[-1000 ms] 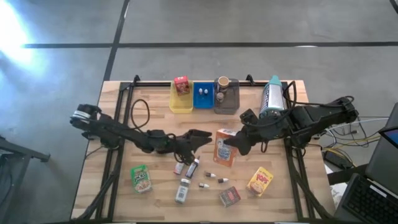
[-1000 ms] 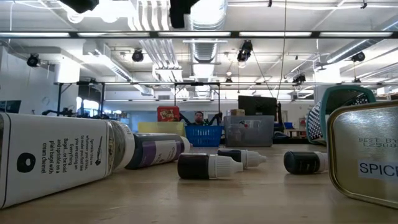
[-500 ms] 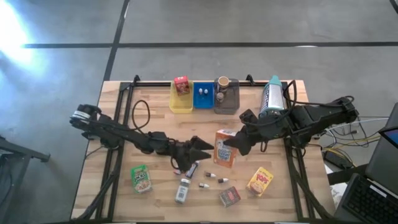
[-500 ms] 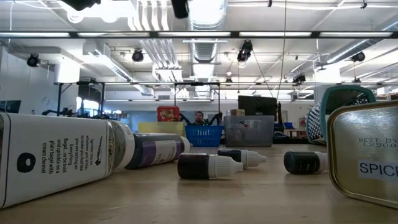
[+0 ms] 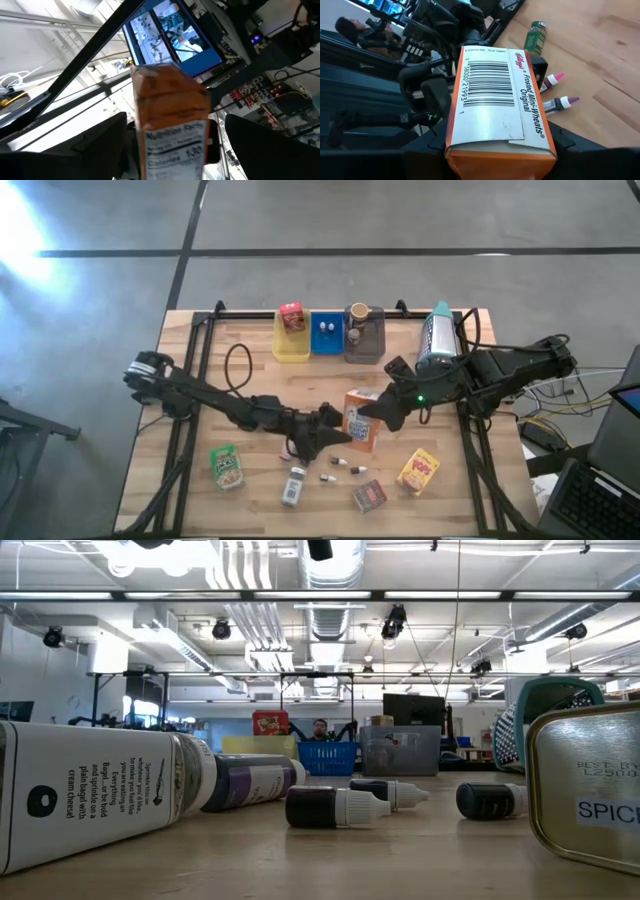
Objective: Pick & Place Kitchen Items
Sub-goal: Put the orange cereal box into the yellow bin
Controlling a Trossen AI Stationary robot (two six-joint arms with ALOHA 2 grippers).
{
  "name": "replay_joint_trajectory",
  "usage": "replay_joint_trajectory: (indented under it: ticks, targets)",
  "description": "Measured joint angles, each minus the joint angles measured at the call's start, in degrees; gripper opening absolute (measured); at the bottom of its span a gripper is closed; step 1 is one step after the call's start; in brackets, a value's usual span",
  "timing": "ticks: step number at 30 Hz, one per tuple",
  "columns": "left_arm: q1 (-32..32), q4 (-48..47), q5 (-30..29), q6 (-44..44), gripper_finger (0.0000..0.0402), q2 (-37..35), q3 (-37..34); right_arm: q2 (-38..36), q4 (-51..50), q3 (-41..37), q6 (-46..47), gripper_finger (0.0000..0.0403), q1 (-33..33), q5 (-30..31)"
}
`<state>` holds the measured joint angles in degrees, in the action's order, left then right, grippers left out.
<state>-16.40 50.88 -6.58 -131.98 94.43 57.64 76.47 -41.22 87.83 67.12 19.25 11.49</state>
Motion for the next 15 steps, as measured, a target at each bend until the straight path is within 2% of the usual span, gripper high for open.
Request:
replay_joint_trajectory:
  ticks: [15]
  targets:
    - [0.0, -0.6, 1.6, 0.8, 0.0339, 3.2, 4.9, 0.0, -0.1, 0.0, -1.1, 0.0155, 0.0, 0.0]
